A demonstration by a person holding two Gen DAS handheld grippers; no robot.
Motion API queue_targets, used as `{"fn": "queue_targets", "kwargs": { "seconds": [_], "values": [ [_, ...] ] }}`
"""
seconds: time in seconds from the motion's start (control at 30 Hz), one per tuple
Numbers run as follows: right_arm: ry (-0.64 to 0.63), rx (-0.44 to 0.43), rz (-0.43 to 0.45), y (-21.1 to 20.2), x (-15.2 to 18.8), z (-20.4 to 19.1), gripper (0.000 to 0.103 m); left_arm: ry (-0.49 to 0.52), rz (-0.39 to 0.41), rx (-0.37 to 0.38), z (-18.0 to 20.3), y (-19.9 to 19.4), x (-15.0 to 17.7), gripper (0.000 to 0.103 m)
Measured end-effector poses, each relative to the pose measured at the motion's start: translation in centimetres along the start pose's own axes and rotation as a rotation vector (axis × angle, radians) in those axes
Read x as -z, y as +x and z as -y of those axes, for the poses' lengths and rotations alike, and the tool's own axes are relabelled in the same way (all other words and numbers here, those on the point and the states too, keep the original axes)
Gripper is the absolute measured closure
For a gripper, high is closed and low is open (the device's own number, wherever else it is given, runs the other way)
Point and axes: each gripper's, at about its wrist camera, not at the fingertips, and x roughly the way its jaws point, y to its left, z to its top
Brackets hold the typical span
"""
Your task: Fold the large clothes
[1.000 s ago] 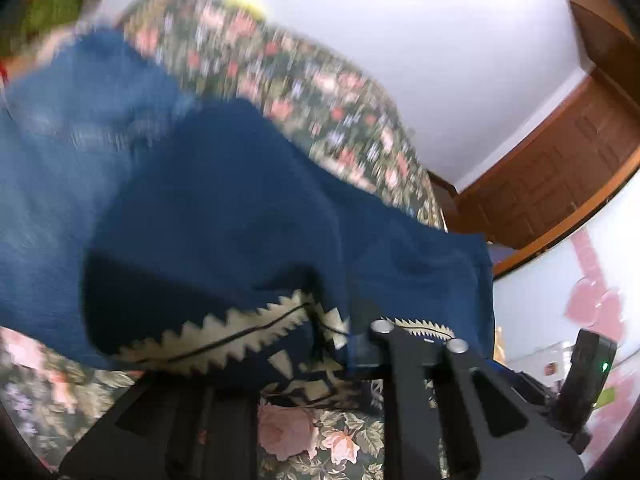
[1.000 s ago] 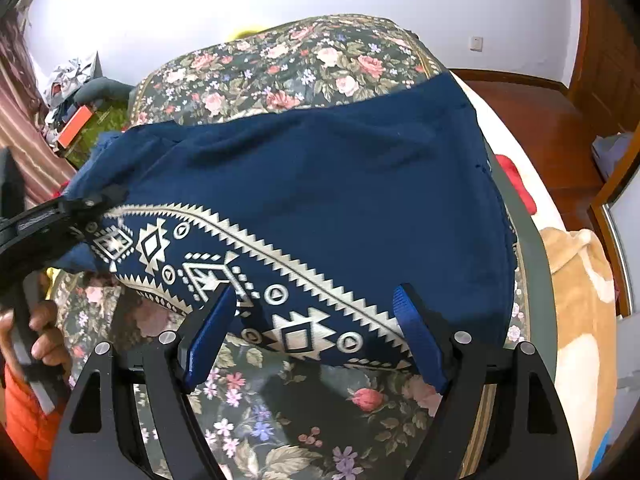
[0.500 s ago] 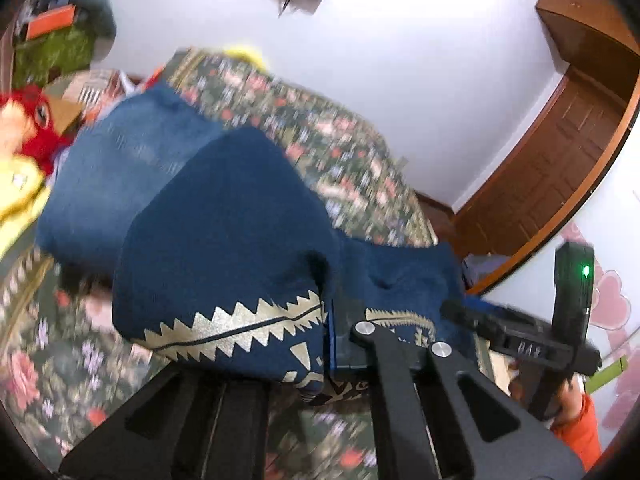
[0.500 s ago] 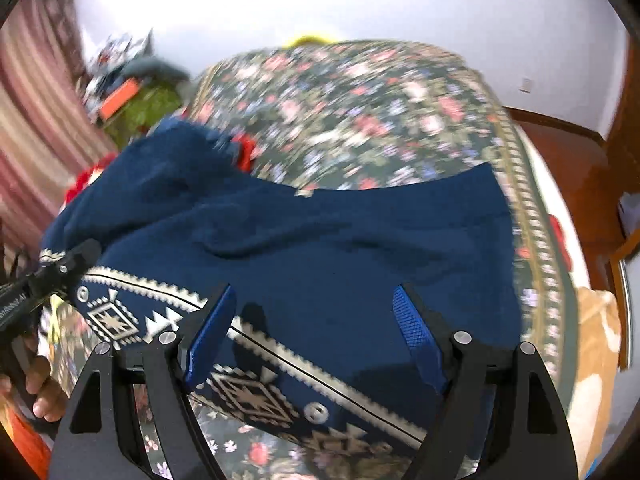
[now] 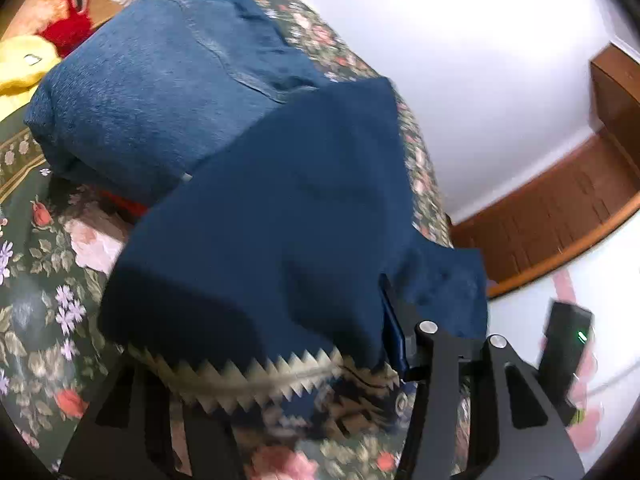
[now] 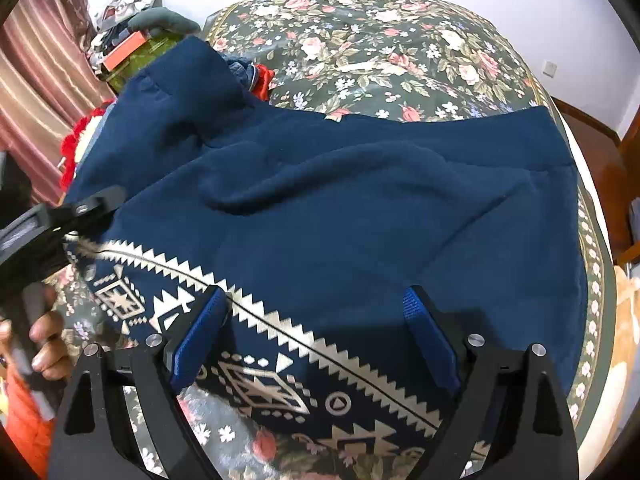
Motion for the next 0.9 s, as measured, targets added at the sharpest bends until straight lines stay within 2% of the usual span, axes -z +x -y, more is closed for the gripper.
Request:
{"fn": "queue_targets", "kwargs": {
  "seconds": [0.03,0.07,0.1,0.13,0.2,0.3,0.43,0.53,0.6,0.67,0.8,0.9],
  "values": [
    [0.010,-0.003,0.004,-0.2,0.1,0.0,0.015,-0.014,0.000,-0.004,-0.3,0.2,0.0,0.051],
    [0.016,0.003,0.009,-0.5,0.3,0.0,0.015,-0.033,0.000,-0.004,-0.4,0.4,0.0,0.058],
    [0.016,0.013,0.013,-0.6,0.5,-0.1,0.015,-0.029,0.004,0.009,-0.1,0.3,0.0,0.075],
    [0.009,0.029,0.025,-0.8,0.9,-0.1,0.015,-0.001,0.015,0.010,0.6,0.0,0.1,0.080],
    [0.000,0.040,0.051,-0.7,1.4,0.0,0.015,0.095,0.068,-0.009,3.1,-1.5,0.6,0.086],
    [0.014,0.047,0.008,0.9,2.0,0.7,0.011,0.219,0.127,-0.001,7.9,-3.3,0.7,0.092],
    [0.034,0.053,0.004,0.4,1.8,1.0,0.011,0.312,0.146,0.027,14.1,-3.3,0.2,0.092],
    [0.096,0.011,0.013,-1.2,2.3,2.5,0.011,0.398,0.151,0.041,18.2,-2.8,0.4,0.092],
    [0.137,-0.020,0.063,-3.1,3.1,4.2,0.011,0.466,0.150,0.074,21.7,-2.2,1.0,0.092],
    [0.179,0.016,0.099,-4.7,4.1,6.2,0.011,0.529,0.142,0.086,23.9,-1.4,1.6,0.092],
    [0.240,0.132,0.083,-6.6,6.6,9.9,0.011,0.618,0.070,0.082,27.6,1.1,4.2,0.092],
    [0.318,0.153,0.090,-8.3,8.5,12.8,0.011,0.631,-0.045,0.106,28.7,4.4,6.5,0.092]
  ]
}}
